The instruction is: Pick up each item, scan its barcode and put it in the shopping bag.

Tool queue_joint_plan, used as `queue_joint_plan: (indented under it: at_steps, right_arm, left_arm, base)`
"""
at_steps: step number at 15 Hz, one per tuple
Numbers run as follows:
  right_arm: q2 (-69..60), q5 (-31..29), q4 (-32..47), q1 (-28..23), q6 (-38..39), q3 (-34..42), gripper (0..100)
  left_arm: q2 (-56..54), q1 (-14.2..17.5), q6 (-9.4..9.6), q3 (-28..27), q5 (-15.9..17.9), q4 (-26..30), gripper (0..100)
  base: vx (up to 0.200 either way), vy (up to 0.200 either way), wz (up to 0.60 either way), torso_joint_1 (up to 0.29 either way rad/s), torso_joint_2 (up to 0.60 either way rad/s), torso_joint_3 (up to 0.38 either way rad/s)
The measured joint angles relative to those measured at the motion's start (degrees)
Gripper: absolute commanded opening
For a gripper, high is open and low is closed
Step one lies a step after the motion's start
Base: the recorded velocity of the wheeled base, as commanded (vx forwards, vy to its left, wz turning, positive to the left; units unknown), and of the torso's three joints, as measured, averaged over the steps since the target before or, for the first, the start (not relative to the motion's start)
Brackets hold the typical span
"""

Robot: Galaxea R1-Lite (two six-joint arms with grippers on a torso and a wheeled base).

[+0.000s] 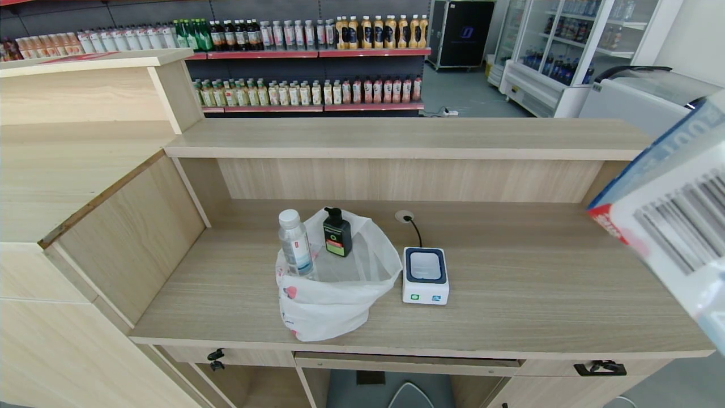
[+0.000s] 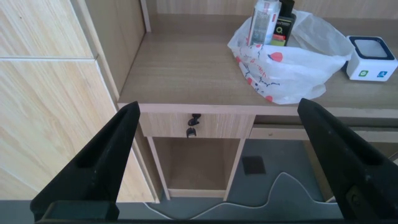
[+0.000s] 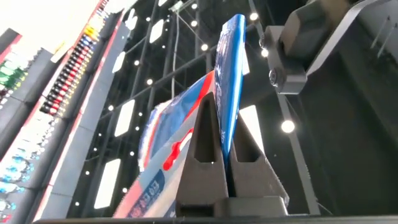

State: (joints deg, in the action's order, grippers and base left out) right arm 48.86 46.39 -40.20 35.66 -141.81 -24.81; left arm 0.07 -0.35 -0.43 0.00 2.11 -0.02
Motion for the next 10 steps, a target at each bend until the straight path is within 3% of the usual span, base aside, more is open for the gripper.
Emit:
queue_joint_plan:
  at_steps: [10]
  right_arm:
    - [-2.6,-0.4,1.8,0.5,-0.1,-0.4,0]
  left_arm:
    - [0.0,0.0,0.00,0.0,0.0,0.0,100]
  base:
    - [0.000,0.000,0.00,0.000,0.00,0.000]
